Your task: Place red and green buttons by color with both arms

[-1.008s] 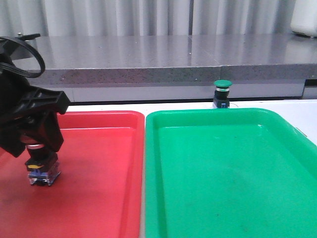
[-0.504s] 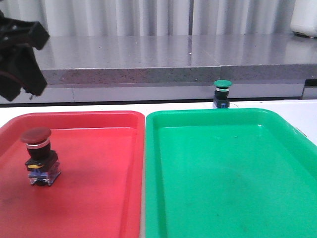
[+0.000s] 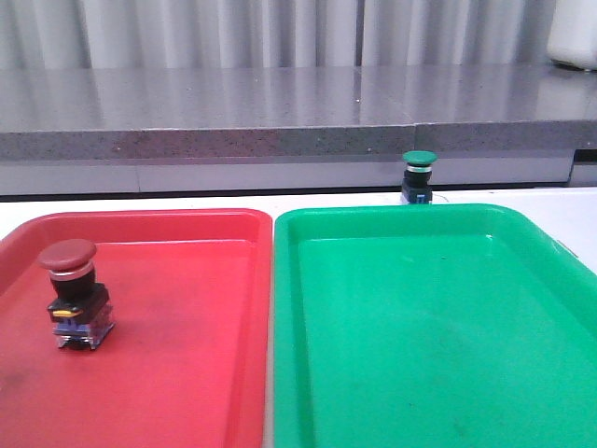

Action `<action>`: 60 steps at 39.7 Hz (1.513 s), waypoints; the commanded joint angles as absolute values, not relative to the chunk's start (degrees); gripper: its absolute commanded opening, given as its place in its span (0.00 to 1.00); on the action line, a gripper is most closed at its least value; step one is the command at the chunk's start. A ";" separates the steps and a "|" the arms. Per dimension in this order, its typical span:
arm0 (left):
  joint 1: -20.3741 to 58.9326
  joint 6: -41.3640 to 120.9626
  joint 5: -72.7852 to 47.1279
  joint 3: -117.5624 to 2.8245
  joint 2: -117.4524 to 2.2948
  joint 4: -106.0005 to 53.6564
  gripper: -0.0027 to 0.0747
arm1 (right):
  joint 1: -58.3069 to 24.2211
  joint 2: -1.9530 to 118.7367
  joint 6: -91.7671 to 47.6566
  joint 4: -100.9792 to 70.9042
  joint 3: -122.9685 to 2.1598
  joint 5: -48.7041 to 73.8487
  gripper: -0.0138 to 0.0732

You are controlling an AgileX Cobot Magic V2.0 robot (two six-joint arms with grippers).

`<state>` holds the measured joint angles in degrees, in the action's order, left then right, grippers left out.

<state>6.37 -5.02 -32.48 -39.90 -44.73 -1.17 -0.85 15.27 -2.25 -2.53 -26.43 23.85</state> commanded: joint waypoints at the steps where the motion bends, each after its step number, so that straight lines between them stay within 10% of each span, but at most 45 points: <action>1: 5.02 -5.39 -26.18 -37.65 -36.64 -1.39 0.01 | -0.53 16.14 -2.74 -2.55 -28.32 19.55 0.84; 18: 5.02 -5.39 -16.97 -23.25 -11.14 -1.39 0.01 | -0.53 16.14 -2.74 -2.55 -28.32 19.55 0.84; 42: 5.02 -5.39 -16.97 -23.25 -10.29 -1.39 0.01 | -0.53 17.25 -2.74 -2.67 -28.34 14.81 0.84; 60: 5.02 -5.39 -16.97 -23.25 -10.29 -1.39 0.01 | -1.49 60.78 -2.57 -3.60 -46.75 16.93 0.84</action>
